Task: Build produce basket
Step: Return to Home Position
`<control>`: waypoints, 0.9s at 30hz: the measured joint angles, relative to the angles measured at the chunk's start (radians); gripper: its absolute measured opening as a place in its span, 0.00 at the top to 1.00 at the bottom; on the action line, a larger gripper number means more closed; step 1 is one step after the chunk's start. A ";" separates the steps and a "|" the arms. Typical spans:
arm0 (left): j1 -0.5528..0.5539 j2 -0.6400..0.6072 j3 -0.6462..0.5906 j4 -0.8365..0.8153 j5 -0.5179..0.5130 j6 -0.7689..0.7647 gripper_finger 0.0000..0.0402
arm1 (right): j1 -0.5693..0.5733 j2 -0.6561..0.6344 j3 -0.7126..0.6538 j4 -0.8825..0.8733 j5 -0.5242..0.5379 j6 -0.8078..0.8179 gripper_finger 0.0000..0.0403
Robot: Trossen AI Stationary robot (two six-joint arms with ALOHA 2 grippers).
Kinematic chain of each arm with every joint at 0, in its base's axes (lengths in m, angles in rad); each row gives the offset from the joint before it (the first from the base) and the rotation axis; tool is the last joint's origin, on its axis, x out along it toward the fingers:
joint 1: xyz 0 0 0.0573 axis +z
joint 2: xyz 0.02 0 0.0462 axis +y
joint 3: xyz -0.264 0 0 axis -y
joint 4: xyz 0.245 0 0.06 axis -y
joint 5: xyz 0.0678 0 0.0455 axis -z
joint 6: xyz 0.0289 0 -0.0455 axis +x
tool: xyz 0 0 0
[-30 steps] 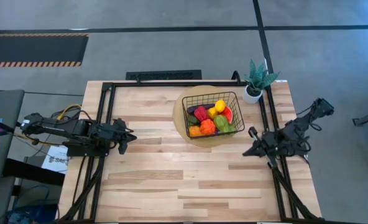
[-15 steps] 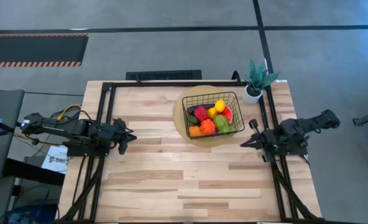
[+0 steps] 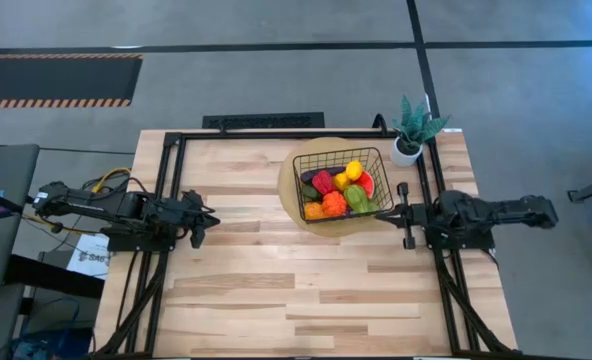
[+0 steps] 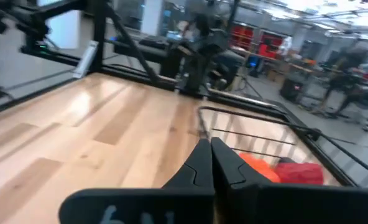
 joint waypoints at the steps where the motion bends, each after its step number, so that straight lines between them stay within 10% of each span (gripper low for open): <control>1: 0.000 0.000 0.000 0.000 0.000 0.000 1.00 | -0.016 0.000 0.000 0.000 -0.001 0.004 1.00; 27: 0.000 0.000 0.000 0.000 0.000 0.000 1.00 | -0.124 0.003 -0.001 -0.017 -0.023 0.163 0.94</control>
